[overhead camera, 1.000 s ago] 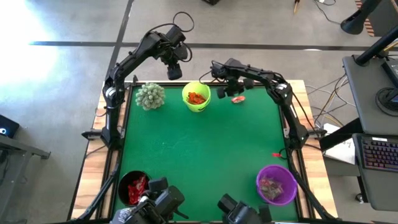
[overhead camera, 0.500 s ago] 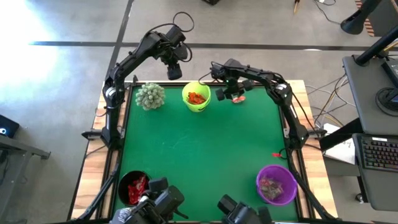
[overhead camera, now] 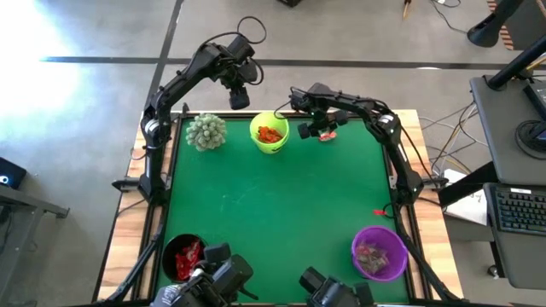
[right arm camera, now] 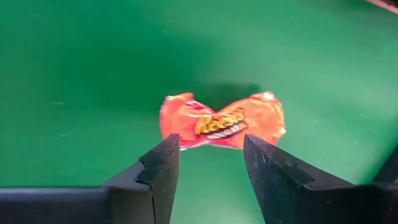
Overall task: Organize candy in baskets
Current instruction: Put the orange chocolate bar into the green bucket
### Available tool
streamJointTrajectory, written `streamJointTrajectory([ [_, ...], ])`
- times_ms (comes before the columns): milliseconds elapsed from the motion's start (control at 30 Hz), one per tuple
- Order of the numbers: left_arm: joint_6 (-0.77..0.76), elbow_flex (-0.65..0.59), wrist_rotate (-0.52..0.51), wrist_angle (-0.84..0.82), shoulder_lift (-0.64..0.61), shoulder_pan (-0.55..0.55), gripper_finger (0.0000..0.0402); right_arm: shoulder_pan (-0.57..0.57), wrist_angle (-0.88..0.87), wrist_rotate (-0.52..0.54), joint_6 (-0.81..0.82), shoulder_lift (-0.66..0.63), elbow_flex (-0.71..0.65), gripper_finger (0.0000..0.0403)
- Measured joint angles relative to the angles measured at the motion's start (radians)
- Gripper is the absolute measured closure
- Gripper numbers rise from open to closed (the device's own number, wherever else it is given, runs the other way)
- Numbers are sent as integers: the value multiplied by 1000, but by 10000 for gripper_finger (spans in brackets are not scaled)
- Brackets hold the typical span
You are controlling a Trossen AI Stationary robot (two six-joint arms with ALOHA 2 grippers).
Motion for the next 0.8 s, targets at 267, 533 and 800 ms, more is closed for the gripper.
streamJointTrajectory([
  [267,0,0,0,0,0,0,258,0,44,36,9,-1,-83,232],
  [533,0,0,3,0,0,0,258,0,96,26,22,-5,-119,239],
  [800,0,0,41,-14,0,0,258,-3,118,23,25,-3,-130,293],
])
